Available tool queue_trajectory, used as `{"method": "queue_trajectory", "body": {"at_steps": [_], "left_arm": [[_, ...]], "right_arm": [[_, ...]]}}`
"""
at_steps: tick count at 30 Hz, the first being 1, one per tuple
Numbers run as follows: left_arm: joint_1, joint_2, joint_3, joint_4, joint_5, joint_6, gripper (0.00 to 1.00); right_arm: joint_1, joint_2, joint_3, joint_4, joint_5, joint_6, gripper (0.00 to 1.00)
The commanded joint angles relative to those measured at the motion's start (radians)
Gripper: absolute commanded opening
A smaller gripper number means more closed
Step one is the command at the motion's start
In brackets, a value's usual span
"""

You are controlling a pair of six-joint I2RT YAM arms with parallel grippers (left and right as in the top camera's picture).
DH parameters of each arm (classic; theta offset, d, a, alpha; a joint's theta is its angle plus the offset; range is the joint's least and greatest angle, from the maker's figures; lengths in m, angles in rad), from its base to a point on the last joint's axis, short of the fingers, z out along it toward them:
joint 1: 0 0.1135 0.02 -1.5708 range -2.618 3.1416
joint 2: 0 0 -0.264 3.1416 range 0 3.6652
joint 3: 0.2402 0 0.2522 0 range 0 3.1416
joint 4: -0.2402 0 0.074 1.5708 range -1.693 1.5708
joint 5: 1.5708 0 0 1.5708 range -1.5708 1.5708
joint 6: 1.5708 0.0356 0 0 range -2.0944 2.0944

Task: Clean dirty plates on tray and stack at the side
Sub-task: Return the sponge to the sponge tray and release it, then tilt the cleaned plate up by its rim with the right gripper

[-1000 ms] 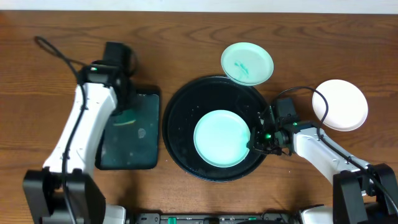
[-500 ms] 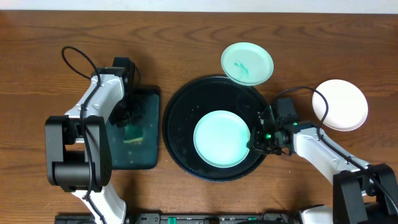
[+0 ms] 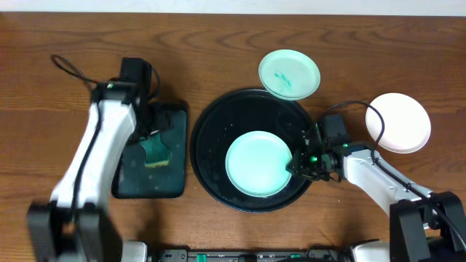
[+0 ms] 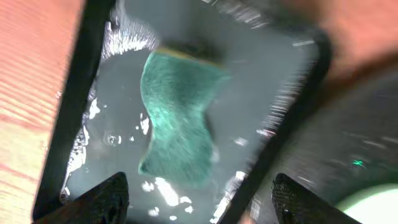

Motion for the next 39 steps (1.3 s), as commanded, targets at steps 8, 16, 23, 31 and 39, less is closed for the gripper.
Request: {"method": "queue_trajectory", "body": {"at_steps": [8, 16, 23, 31, 39], "left_arm": [[-0.061, -0.448, 0.001, -0.045, 0.006, 0.013, 0.81], [-0.061, -0.608, 0.001, -0.106, 0.022, 0.012, 0.81], [-0.061, -0.582, 0.001, -0.141, 0.024, 0.012, 0.81], [-0.061, -0.493, 0.001, -0.148, 0.029, 0.012, 0.81], [-0.061, -0.427, 0.001, -0.148, 0.043, 0.012, 0.82]], "right_arm": [[-0.001, 0.005, -0.009, 0.118, -0.028, 0.001, 0.01], [-0.001, -0.075, 0.04, 0.107, -0.084, -0.032, 0.01], [-0.001, -0.246, 0.066, 0.083, -0.041, -0.069, 0.02], [-0.001, -0.406, 0.067, -0.083, 0.251, -0.12, 0.01], [0.016, -0.426, 0.068, -0.229, 0.394, -0.109, 0.02]]}}
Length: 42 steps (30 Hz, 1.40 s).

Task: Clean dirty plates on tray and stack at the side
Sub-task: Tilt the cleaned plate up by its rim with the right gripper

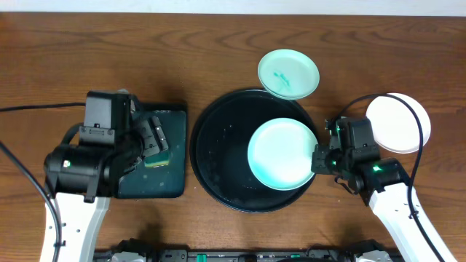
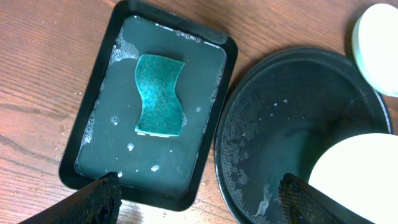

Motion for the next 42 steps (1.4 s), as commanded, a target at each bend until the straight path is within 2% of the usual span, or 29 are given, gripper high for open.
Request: {"method": "queue_trajectory", "body": {"at_steps": [1, 6, 15, 18, 28, 37, 42], "left_arm": [[-0.002, 0.024, 0.0, -0.005, 0.01, 0.008, 0.82], [-0.002, 0.058, 0.0, -0.006, 0.017, 0.004, 0.82], [-0.002, 0.116, 0.0, -0.013, 0.017, 0.002, 0.82], [-0.002, 0.133, 0.0, -0.024, 0.017, 0.002, 0.82], [-0.002, 0.145, 0.0, -0.029, 0.016, 0.003, 0.82], [-0.002, 0.145, 0.0, -0.029, 0.016, 0.002, 0.82], [-0.002, 0.145, 0.0, -0.029, 0.016, 0.002, 0.82]], "right_arm": [[0.025, -0.011, 0.019, -0.018, 0.083, 0.023, 0.02], [0.095, -0.011, 0.024, -0.041, 0.305, 0.077, 0.01], [0.292, -0.008, 0.101, 0.053, 0.451, 0.07, 0.01], [0.343, 0.004, 0.167, 0.05, 0.535, -0.002, 0.01], [0.528, 0.08, 0.312, 0.053, 0.889, -0.417, 0.01], [0.711, 0.196, 0.312, 0.061, 1.33, -0.602, 0.01], [0.818, 0.257, 0.312, 0.139, 1.522, -0.735, 0.01]]}}
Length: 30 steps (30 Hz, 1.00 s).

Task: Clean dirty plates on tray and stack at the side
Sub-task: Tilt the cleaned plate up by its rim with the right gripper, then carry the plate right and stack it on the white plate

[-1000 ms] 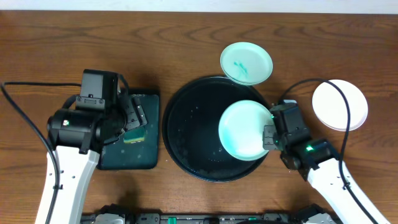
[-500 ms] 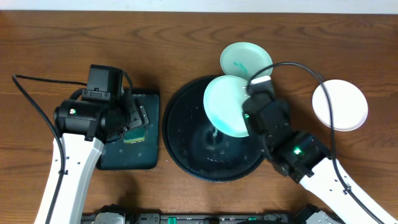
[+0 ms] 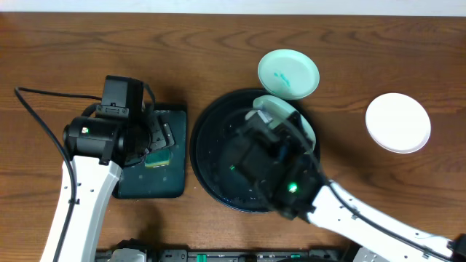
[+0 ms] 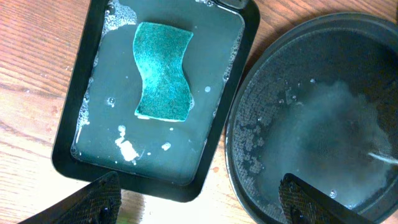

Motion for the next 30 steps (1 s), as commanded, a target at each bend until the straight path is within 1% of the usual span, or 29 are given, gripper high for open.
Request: {"method": "queue_trajectory", "body": {"at_steps": [1, 4, 11, 23, 25, 28, 30], "left_arm": [[-0.002, 0.004, 0.0, -0.003, -0.002, 0.003, 0.82], [-0.002, 0.004, 0.0, -0.003, -0.005, 0.003, 0.82], [-0.002, 0.004, 0.0, -0.003, -0.005, 0.003, 0.82], [-0.002, 0.004, 0.0, -0.003, -0.005, 0.003, 0.82], [-0.002, 0.004, 0.0, -0.003, -0.005, 0.003, 0.82], [-0.002, 0.004, 0.0, -0.002, -0.005, 0.003, 0.82], [-0.002, 0.004, 0.0, -0.002, -0.005, 0.003, 0.82]], "right_arm": [[0.068, 0.027, 0.016, 0.042, 0.237, -0.153, 0.01], [0.12, 0.036, 0.016, 0.092, 0.267, -0.224, 0.01], [0.19, 0.036, 0.016, 0.176, 0.27, -0.307, 0.01], [0.195, 0.038, 0.016, 0.184, 0.256, -0.306, 0.01], [0.2, 0.039, 0.016, 0.197, 0.286, -0.307, 0.01], [0.18, 0.041, 0.016, 0.211, 0.196, -0.238, 0.01], [0.174, 0.042, 0.016, 0.23, 0.233, -0.233, 0.01]]}}
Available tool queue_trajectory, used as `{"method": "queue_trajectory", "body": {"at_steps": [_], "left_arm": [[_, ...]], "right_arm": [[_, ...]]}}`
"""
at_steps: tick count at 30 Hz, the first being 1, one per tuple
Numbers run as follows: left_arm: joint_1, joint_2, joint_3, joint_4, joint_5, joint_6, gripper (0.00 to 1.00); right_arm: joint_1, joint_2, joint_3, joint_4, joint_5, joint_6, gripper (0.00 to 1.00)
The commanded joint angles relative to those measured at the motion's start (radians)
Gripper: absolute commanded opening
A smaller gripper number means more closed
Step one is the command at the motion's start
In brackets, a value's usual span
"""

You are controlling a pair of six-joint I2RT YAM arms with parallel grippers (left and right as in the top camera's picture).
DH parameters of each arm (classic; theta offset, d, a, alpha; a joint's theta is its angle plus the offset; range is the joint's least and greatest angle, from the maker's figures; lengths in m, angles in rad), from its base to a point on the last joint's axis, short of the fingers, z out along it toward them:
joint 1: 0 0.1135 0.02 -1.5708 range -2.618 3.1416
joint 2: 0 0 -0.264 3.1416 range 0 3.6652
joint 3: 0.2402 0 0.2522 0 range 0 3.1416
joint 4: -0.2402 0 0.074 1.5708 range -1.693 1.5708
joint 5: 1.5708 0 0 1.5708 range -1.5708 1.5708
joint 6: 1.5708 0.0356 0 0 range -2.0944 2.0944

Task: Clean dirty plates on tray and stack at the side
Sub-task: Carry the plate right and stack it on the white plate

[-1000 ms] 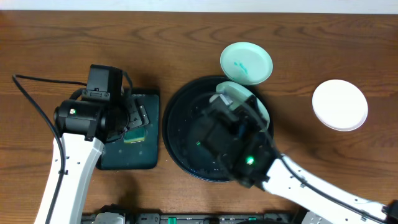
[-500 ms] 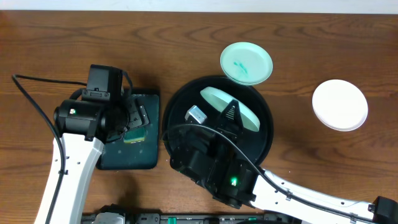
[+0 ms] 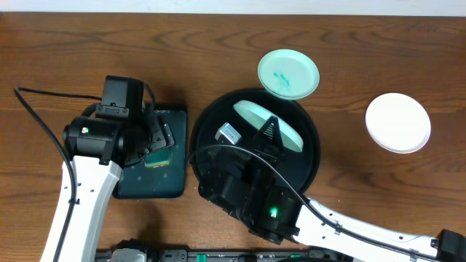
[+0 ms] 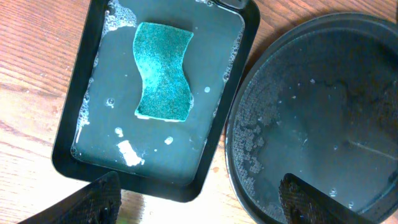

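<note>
A clean mint plate (image 3: 255,118) hangs tilted over the round black tray (image 3: 313,156), with my right gripper (image 3: 269,132) shut on its rim; the raised right arm hides much of the tray. A second mint plate (image 3: 289,73), smeared green, lies on the table behind the tray. A white plate (image 3: 397,122) rests at the right side. My left gripper (image 4: 199,202) stands open and empty above the gap between the rectangular black tray (image 4: 68,134) and the round tray (image 4: 249,112). A green sponge (image 4: 163,71) lies in the soapy water of the rectangular tray.
The right arm's body (image 3: 255,193) fills the lower middle of the overhead view. A black cable (image 3: 44,98) loops over the table at the far left. The wet, beaded floor of the round tray (image 4: 311,124) shows in the left wrist view.
The right arm has shifted lower-left in the overhead view, and the tilted mint plate shows more fully over the tray's back half. The left arm and sponge have not moved.
At first the mint plate lay flat in the round tray with my right gripper at its edge, and my left gripper hung low over the sponge. Then the plate sat at the tray's right side and the left gripper stood higher. Later the plate was lifted and tilted, as now.
</note>
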Motion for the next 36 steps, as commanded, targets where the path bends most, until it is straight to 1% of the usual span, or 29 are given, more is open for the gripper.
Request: {"method": "queue_trajectory", "body": {"at_steps": [1, 2, 4, 6, 9, 11, 13, 18, 22, 25, 29, 36], "left_arm": [[-0.002, 0.004, 0.0, -0.006, -0.005, 0.003, 0.82], [-0.002, 0.004, 0.0, -0.008, -0.005, 0.003, 0.82], [-0.002, 0.004, 0.0, -0.008, -0.005, 0.003, 0.82], [-0.002, 0.004, 0.0, -0.005, -0.005, 0.003, 0.82], [-0.002, 0.004, 0.0, -0.01, -0.005, 0.003, 0.82], [-0.002, 0.004, 0.0, -0.013, -0.005, 0.003, 0.82], [-0.002, 0.004, 0.0, -0.013, -0.005, 0.003, 0.82], [-0.002, 0.004, 0.0, -0.013, -0.005, 0.002, 0.82], [-0.002, 0.004, 0.0, -0.013, -0.005, 0.003, 0.82], [-0.002, 0.004, 0.0, -0.013, -0.005, 0.003, 0.82], [-0.002, 0.004, 0.0, -0.013, -0.005, 0.003, 0.82], [-0.002, 0.004, 0.0, -0.011, -0.005, 0.003, 0.82]], "right_arm": [[-0.01, 0.006, 0.016, 0.042, 0.042, 0.071, 0.01], [-0.01, 0.005, 0.016, 0.061, 0.032, 0.119, 0.01], [-0.015, 0.006, 0.016, 0.039, -0.084, 0.257, 0.01], [-0.042, 0.006, 0.016, -0.032, -0.31, 0.433, 0.01], [-0.132, 0.01, 0.016, -0.129, -0.69, 0.716, 0.02], [-0.214, 0.012, 0.016, -0.181, -0.867, 0.903, 0.02], [-0.301, 0.012, 0.016, -0.215, -0.992, 1.014, 0.02], [-0.534, 0.012, 0.016, -0.216, -1.255, 1.07, 0.01], [-0.771, 0.012, 0.016, -0.188, -1.505, 1.112, 0.01], [-0.953, 0.012, 0.016, -0.182, -1.639, 1.13, 0.01], [-1.182, 0.012, 0.016, -0.214, -1.724, 1.13, 0.01], [-1.543, 0.013, 0.016, -0.298, -1.743, 1.115, 0.01]]}}
